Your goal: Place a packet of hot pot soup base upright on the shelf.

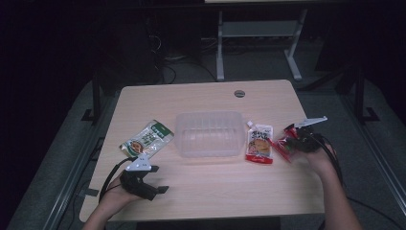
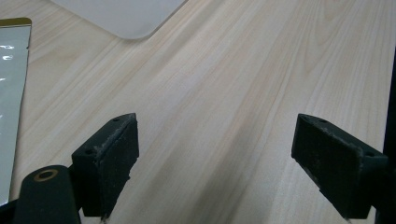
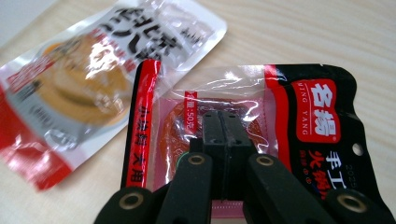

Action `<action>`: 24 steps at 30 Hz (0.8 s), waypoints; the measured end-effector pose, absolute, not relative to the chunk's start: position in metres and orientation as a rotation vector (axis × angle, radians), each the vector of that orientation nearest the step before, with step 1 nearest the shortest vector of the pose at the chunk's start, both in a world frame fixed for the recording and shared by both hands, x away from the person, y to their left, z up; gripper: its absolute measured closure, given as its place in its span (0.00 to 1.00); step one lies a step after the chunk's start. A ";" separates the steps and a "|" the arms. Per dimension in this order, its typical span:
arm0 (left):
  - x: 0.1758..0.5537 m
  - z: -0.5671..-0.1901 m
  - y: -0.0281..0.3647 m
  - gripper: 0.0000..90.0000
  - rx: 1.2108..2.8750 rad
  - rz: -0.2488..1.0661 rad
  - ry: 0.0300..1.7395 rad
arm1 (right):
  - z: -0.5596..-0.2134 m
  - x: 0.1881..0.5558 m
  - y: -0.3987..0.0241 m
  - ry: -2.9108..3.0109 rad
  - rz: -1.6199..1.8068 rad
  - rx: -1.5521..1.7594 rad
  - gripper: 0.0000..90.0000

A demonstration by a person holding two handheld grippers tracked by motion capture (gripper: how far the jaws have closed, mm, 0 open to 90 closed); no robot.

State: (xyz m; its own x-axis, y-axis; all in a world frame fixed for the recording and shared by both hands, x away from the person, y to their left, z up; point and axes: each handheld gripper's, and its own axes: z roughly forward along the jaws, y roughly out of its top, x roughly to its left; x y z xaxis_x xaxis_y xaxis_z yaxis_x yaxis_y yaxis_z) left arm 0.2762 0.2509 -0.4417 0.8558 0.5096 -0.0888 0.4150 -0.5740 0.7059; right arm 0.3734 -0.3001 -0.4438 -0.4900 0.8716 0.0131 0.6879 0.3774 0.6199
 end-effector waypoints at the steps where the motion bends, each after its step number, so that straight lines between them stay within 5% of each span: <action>1: 0.276 -0.442 0.251 0.16 2.259 0.157 0.666 | -0.444 0.371 -0.300 2.331 0.815 1.364 1.00; 17: 0.275 -0.442 0.248 0.16 2.273 0.152 0.647 | -0.439 0.325 -0.294 2.424 0.806 1.298 1.00; 24: 0.274 -0.442 0.247 0.16 2.275 0.143 0.655 | -0.433 0.342 -0.300 2.330 0.812 1.333 1.00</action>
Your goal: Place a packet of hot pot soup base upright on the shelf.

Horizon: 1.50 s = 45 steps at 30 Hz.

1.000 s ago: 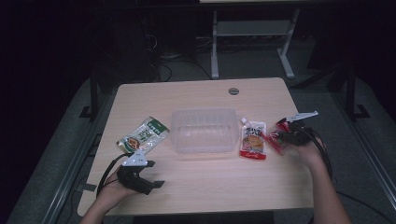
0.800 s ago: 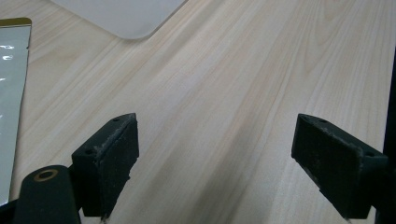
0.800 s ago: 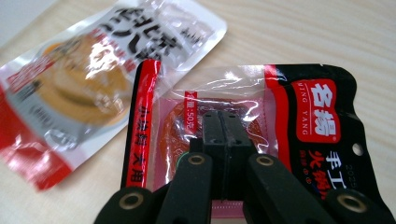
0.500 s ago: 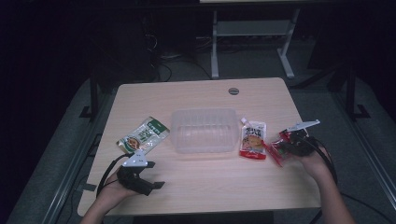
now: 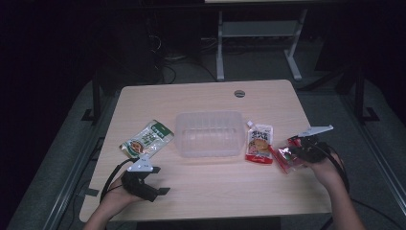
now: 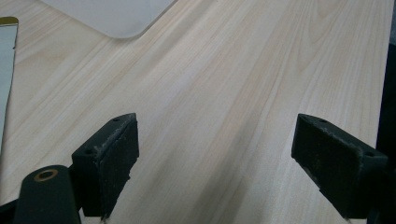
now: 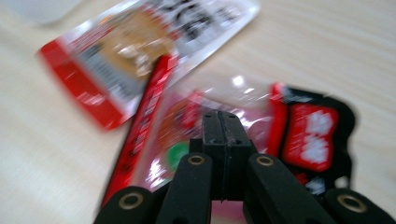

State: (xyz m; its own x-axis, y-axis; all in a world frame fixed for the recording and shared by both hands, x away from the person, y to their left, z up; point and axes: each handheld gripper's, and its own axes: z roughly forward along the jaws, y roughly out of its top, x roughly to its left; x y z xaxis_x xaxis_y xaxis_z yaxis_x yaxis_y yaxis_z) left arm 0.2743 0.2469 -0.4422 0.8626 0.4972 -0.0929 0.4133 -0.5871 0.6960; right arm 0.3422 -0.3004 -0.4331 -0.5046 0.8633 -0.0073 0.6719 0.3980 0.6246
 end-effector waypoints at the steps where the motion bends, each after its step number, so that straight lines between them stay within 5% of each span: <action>1: 0.275 -0.442 0.247 0.16 2.276 0.143 0.655 | -0.433 0.347 -0.302 2.310 0.800 1.349 1.00; 14: 0.274 -0.443 0.246 0.16 2.280 0.129 0.655 | -0.449 0.375 -0.297 2.297 0.779 1.375 1.00; 45: 0.273 -0.445 0.245 0.16 2.293 0.121 0.636 | -0.445 0.303 -0.312 2.412 0.768 1.323 1.00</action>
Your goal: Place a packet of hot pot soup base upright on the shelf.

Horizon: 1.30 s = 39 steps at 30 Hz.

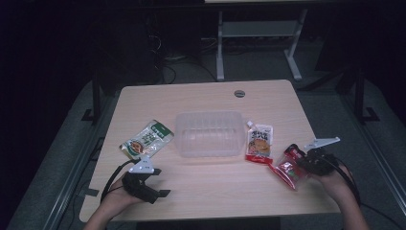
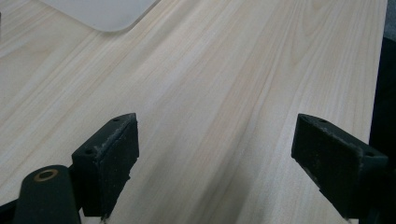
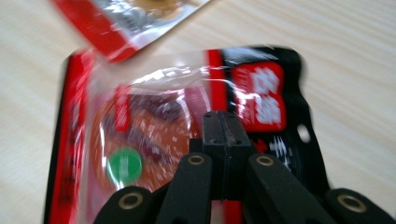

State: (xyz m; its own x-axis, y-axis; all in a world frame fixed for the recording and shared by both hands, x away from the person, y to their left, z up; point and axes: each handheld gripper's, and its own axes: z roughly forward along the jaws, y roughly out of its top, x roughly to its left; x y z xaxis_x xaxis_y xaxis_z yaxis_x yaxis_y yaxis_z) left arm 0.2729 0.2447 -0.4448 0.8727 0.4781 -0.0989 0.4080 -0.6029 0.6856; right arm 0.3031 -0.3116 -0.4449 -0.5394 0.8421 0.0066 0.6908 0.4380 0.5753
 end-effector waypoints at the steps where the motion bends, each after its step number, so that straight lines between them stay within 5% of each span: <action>1: 0.273 -0.445 0.244 0.16 2.293 0.121 0.639 | -0.445 0.301 -0.311 2.422 0.777 1.314 1.00; 28: 0.270 -0.444 0.239 0.16 2.308 0.112 0.599 | -0.442 0.284 -0.223 2.747 0.896 0.982 1.00; 39: 0.269 -0.444 0.235 0.16 2.306 0.104 0.591 | -0.442 0.302 -0.220 2.648 0.876 1.045 1.00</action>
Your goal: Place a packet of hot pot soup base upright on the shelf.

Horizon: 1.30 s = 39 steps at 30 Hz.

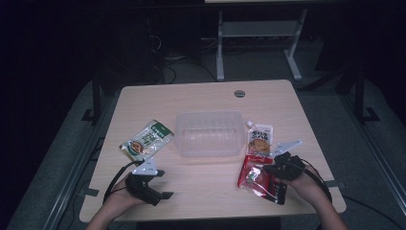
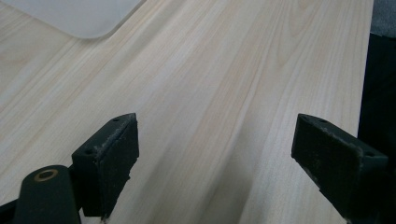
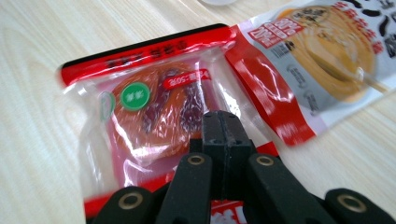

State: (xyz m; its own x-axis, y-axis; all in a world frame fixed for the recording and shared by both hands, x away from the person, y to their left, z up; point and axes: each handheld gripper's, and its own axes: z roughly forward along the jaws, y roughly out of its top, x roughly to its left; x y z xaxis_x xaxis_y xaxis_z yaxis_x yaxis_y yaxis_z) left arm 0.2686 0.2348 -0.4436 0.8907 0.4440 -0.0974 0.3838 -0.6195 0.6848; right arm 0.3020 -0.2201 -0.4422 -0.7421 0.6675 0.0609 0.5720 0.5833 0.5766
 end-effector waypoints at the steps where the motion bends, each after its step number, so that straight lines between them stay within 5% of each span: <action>1: 0.268 -0.443 0.234 0.16 2.306 0.106 0.587 | -0.442 0.304 -0.218 2.652 0.888 1.048 1.00; 9: 0.264 -0.439 0.215 0.17 2.270 0.098 0.553 | -0.440 0.306 -0.198 2.674 0.894 0.971 1.00; 13: 0.267 -0.432 0.196 0.28 2.217 0.082 0.515 | -0.435 0.305 -0.207 2.636 0.947 1.008 1.00; 24: 0.284 -0.425 0.127 0.83 2.209 0.047 0.361 | -0.429 0.298 -0.226 2.549 1.010 1.096 0.72; 29: 0.294 -0.429 0.096 0.99 2.234 0.034 0.308 | -0.430 0.294 -0.235 2.528 1.018 1.122 0.62; 39: 0.302 -0.437 0.049 1.00 2.229 0.000 0.244 | -0.434 0.283 -0.257 2.496 1.016 1.206 0.48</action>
State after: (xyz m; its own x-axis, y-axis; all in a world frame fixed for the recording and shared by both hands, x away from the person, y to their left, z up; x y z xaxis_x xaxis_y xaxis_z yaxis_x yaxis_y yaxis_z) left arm 0.3020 0.0492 -0.4373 0.9808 0.1755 -0.0847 0.1751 -0.6031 0.7782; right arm 0.2830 -0.2567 -0.4338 -0.6513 0.7493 0.1199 0.6201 0.4345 0.6532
